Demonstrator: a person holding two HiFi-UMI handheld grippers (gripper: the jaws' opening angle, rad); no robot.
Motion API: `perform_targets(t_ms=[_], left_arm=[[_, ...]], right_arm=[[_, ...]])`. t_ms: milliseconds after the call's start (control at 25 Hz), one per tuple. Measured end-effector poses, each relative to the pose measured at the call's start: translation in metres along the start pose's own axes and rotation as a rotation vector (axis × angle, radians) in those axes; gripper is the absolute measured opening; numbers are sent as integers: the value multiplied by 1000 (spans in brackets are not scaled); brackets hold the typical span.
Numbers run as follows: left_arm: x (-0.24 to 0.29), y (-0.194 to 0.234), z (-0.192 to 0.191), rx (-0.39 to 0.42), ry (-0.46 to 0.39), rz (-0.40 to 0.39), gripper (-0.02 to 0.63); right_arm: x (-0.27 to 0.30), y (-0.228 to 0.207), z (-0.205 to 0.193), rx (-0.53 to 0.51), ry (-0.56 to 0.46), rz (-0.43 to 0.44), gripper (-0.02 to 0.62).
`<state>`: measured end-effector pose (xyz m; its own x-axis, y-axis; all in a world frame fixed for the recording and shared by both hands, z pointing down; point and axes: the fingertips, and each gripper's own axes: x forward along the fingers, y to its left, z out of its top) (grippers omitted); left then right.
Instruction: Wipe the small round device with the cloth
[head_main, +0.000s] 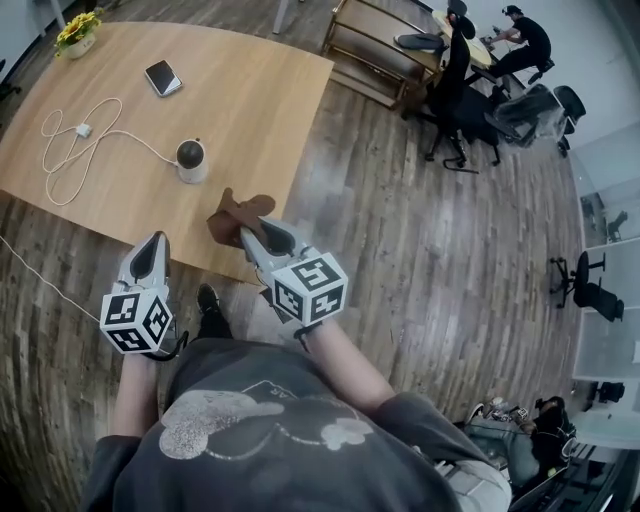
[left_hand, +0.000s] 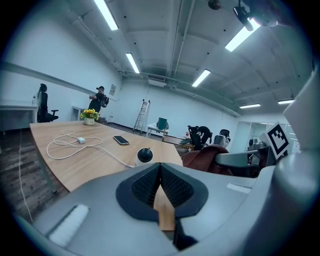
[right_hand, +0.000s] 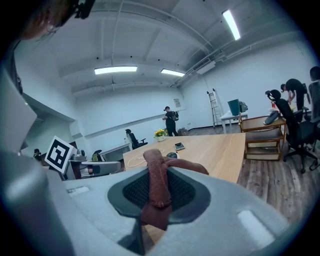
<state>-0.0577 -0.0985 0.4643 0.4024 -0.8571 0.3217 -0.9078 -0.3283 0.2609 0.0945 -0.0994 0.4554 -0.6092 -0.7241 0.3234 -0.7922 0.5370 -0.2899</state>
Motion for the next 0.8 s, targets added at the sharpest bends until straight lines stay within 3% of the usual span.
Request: perform_targets(t_ms=[280,480,800], left_arm=[[-53,-68,-16,4,-68,38,19],[-82,-113,-37,5,-68,36,18],[-117,-151,-49,8,-89,50,18]], right_arm=[[-83,1,-24,-11,-8,22,63],[-133,2,-45,-3,-6,30,63],[-176,7,-66,8,1,47,63]])
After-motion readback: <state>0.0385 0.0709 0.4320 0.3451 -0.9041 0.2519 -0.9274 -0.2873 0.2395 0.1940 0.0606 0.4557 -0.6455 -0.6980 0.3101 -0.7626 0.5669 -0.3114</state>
